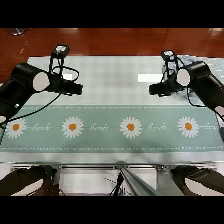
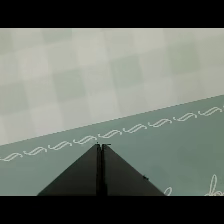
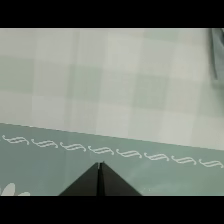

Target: Fold the shirts.

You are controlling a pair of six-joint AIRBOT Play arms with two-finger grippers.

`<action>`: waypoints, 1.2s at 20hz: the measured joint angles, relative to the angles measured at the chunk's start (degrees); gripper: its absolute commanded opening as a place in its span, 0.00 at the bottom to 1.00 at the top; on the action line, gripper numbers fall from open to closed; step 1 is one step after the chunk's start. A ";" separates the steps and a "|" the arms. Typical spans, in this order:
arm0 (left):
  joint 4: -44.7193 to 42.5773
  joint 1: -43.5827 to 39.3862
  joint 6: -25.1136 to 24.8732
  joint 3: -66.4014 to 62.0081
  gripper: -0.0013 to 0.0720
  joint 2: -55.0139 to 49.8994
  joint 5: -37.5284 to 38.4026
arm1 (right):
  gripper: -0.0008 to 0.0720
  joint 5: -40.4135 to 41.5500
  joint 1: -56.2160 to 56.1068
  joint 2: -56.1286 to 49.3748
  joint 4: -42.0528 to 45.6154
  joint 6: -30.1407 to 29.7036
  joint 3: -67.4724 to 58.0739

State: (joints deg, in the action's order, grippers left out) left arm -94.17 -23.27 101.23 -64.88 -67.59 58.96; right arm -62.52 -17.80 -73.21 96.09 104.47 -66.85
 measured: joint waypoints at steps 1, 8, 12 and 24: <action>0.00 0.00 0.00 0.00 0.05 0.00 0.00 | 0.04 0.00 0.00 0.00 0.00 0.00 -0.02; 0.00 0.00 0.00 0.00 0.05 0.00 0.00 | 0.04 0.00 0.00 0.00 0.00 0.00 -0.02; 0.02 0.00 0.00 0.00 0.05 0.00 0.00 | 0.04 0.00 0.00 0.00 0.02 0.00 0.00; 0.02 0.02 0.00 0.04 0.13 -0.04 -1.16 | 0.11 1.03 0.00 -0.04 0.63 -0.02 0.00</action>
State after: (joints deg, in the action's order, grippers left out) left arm -94.15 -23.24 101.23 -64.84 -67.64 57.80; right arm -61.49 -17.80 -73.25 96.73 104.44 -66.85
